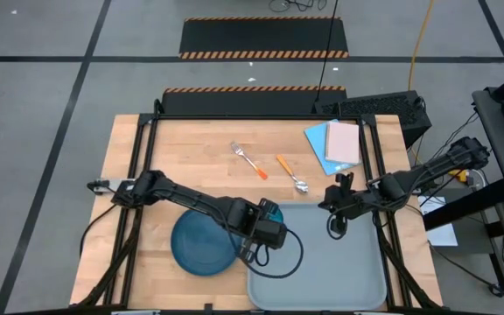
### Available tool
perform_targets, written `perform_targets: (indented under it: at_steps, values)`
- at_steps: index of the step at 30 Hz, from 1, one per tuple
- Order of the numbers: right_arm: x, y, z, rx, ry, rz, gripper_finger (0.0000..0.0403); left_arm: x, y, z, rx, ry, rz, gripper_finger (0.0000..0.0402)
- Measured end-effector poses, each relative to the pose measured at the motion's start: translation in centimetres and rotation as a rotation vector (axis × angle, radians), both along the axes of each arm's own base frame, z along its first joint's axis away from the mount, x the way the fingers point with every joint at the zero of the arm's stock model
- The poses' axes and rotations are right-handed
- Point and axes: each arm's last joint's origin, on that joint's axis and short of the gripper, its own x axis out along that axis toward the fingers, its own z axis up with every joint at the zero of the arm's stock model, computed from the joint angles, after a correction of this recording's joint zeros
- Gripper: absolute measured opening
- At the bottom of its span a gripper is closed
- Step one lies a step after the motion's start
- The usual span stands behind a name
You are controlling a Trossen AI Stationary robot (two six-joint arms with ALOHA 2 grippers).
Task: Pick and place plate/cup/fork/spoon on tray
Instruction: Put the blue cup to the top left of the gray tray
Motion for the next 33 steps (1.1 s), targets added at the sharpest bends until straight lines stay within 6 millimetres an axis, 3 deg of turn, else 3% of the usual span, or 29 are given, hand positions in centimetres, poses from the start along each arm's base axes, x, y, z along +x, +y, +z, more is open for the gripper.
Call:
perform_targets:
  at_steps: [10,26,33]
  values:
    - [-0.1,0.0,-0.1,0.035,0.0,-0.036,0.0,-0.2,0.2,-1.1,0.042,0.074,-0.006,0.0027]
    - [0.0,0.0,0.0,0.027,-0.009,-0.022,0.0,0.1,1.0,-0.9,0.042,0.054,0.032,0.0033]
    - [0.2,0.1,0.2,0.037,-0.033,-0.021,0.0,0.5,1.2,-0.8,0.02,0.02,0.075,0.0104]
